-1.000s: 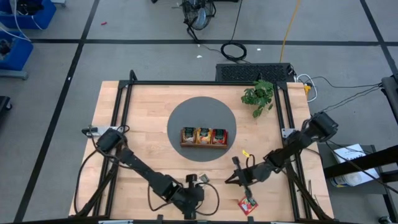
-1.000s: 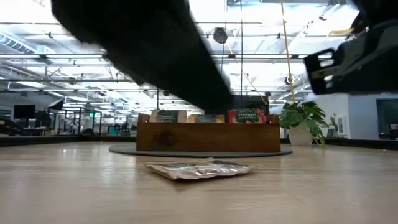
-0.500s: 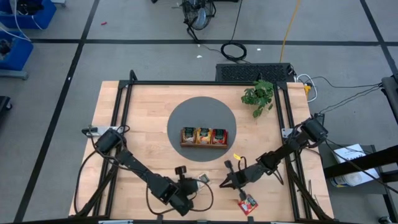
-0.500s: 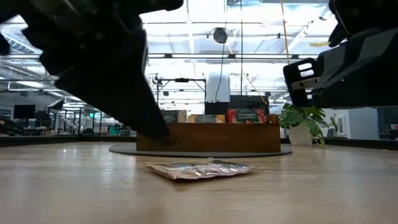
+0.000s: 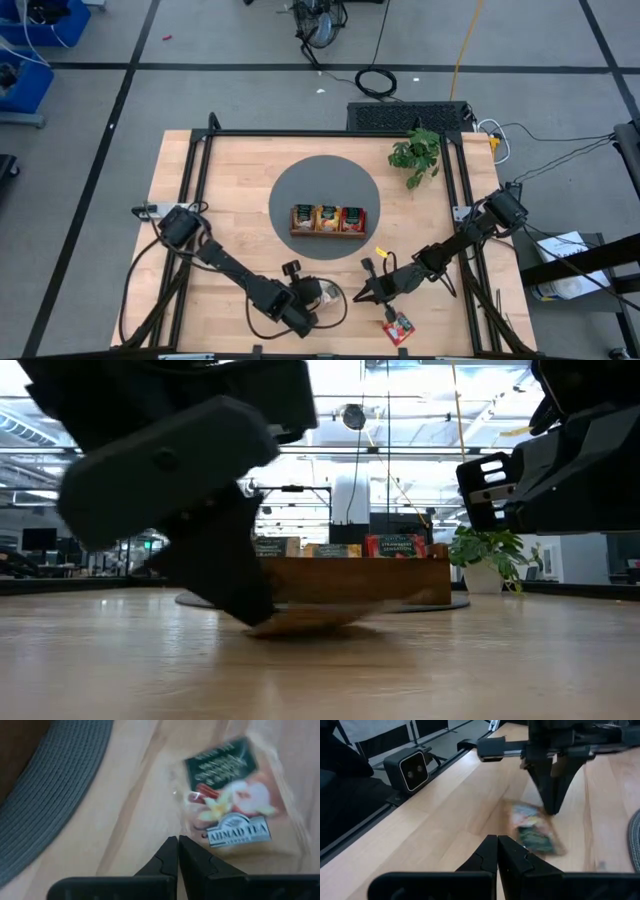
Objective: Pick & Place Tea
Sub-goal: Put the brown tea bag into the left section of the wooden organizer
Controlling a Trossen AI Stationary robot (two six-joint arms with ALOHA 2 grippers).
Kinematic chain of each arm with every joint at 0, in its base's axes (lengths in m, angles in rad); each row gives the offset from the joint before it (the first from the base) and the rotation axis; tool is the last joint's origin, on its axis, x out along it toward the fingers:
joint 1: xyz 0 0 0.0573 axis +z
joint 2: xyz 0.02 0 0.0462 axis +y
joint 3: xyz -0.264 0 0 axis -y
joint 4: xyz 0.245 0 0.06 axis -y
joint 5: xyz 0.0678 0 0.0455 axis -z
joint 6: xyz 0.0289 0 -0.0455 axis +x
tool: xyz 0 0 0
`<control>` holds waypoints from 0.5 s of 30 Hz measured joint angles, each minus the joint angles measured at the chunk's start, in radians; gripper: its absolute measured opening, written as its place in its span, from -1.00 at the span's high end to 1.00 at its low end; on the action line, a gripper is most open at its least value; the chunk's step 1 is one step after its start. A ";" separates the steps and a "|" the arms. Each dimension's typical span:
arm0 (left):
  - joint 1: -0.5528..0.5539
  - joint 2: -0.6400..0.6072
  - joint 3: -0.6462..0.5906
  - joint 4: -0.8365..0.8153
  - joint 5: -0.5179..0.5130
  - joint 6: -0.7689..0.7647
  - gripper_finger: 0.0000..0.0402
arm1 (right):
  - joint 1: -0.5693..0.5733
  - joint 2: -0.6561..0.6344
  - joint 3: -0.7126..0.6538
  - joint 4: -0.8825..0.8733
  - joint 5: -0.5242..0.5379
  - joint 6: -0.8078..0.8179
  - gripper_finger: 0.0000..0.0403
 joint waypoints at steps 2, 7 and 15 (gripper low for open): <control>0.001 0.005 0.000 0.030 0.016 0.021 0.88 | 0.000 0.000 0.000 0.000 0.000 0.003 1.00; 0.003 0.015 0.001 0.101 0.054 0.064 0.88 | 0.000 0.000 0.000 -0.007 0.000 0.016 1.00; 0.003 0.017 0.000 0.177 0.088 0.088 0.88 | 0.000 0.000 0.000 -0.013 0.000 0.016 1.00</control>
